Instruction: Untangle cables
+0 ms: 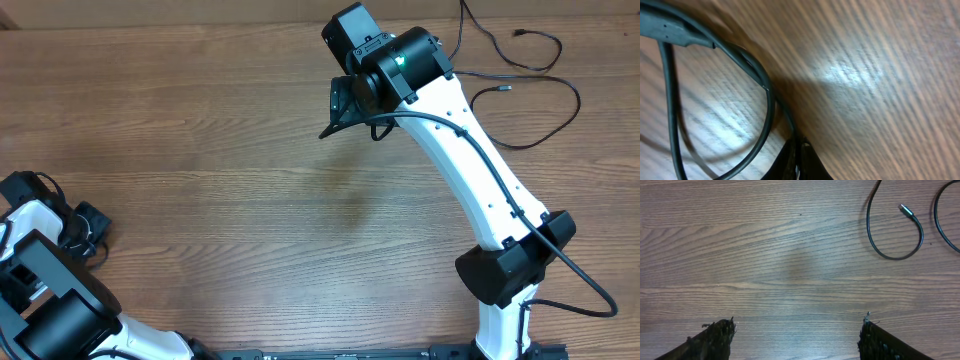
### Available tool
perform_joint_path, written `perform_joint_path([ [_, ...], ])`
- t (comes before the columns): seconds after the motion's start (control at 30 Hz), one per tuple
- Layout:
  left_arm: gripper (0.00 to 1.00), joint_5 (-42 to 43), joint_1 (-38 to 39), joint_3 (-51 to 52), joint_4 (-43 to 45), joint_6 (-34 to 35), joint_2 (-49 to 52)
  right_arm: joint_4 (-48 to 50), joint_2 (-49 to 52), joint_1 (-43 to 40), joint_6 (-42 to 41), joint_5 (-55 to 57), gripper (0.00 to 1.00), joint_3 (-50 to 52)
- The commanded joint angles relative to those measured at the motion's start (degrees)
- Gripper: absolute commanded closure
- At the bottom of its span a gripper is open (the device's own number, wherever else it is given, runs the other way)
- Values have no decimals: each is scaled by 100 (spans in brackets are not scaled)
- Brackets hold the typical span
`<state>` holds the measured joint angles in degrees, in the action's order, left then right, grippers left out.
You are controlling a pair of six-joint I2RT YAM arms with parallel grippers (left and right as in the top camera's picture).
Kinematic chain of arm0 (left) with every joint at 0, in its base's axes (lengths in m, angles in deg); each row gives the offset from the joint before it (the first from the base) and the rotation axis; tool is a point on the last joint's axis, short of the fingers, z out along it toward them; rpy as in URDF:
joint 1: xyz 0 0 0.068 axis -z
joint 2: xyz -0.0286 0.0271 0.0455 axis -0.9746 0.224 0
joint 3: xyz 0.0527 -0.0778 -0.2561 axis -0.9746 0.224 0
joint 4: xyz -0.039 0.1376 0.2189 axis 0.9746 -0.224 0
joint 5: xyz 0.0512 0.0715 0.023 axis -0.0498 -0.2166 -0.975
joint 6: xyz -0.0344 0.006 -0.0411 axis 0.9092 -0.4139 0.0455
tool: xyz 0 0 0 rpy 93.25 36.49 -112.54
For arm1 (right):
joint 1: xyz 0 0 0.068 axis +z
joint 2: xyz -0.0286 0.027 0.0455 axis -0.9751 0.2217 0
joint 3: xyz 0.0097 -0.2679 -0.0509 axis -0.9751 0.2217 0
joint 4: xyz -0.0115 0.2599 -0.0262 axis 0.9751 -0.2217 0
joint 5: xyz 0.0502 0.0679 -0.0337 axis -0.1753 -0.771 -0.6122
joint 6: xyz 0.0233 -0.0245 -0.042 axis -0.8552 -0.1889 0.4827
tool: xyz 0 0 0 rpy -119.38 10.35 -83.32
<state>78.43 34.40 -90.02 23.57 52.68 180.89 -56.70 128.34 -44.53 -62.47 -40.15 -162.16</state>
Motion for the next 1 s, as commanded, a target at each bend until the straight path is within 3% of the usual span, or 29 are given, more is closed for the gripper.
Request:
perform_joint_path([
  [0.0, 96, 986, 35, 13, -195, -4, 376, 26, -20, 7, 24, 7, 20, 20],
  [0.5, 96, 2074, 286, -2162, -2371, -26, 57, 111, -20, 4, 24, 9, 20, 20],
  [0.73, 96, 2809, 813, -2577, -2439, 4, -1043, 151, -20, 4, 26, -238, 20, 20],
  [0.97, 96, 2879, 1392, -2680, -2378, 417, -2315, 216, -20, -96, 46, -671, 20, 20],
])
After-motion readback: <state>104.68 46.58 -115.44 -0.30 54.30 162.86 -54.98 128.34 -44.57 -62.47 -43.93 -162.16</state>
